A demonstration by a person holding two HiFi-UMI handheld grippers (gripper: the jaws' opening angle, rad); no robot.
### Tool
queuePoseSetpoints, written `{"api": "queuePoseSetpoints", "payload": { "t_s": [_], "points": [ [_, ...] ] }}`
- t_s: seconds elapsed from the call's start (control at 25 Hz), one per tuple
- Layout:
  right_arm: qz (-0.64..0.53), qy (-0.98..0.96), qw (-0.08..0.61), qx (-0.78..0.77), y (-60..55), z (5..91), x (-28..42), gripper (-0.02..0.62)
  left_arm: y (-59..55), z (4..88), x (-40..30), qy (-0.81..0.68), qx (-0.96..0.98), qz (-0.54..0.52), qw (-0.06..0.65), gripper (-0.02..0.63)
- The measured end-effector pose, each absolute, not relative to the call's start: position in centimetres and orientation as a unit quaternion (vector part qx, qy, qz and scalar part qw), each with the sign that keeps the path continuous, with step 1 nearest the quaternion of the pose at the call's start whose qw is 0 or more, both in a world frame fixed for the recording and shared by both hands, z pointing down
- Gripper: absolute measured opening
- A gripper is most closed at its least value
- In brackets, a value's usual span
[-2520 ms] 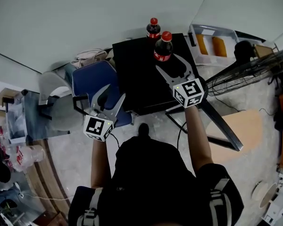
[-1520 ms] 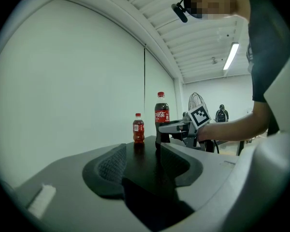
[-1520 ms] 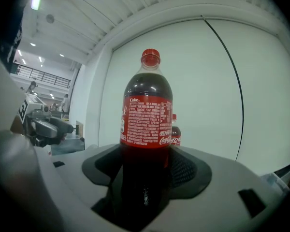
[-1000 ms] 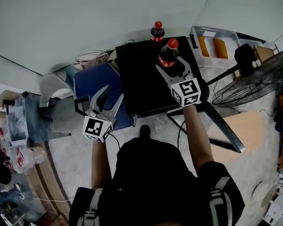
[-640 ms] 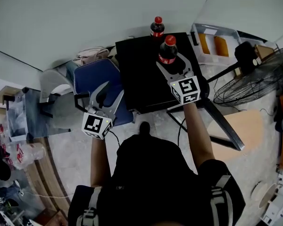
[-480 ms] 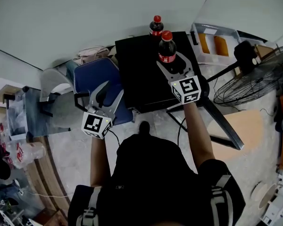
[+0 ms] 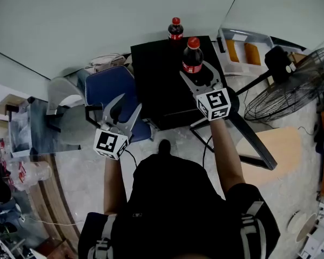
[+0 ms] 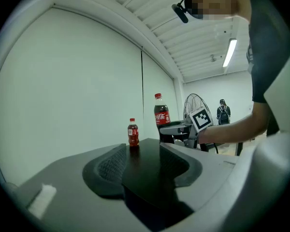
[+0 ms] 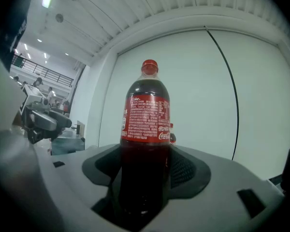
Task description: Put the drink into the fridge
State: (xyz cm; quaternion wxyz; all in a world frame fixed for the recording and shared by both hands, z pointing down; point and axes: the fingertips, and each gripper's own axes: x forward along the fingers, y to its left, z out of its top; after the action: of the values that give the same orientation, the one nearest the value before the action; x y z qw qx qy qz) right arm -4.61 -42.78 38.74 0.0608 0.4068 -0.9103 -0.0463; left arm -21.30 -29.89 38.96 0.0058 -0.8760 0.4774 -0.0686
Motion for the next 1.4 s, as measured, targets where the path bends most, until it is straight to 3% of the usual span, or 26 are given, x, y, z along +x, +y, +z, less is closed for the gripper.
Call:
{"api": "queuePoseSetpoints", "payload": {
  "t_s": [1.4],
  "points": [
    [-0.030, -0.934, 0.015, 0.356, -26.9, 37.9, 5.0, 0.291, -11.0, 38.1, -11.6, 0.544, -0.836, -0.070, 0.012, 0.202]
  ]
}}
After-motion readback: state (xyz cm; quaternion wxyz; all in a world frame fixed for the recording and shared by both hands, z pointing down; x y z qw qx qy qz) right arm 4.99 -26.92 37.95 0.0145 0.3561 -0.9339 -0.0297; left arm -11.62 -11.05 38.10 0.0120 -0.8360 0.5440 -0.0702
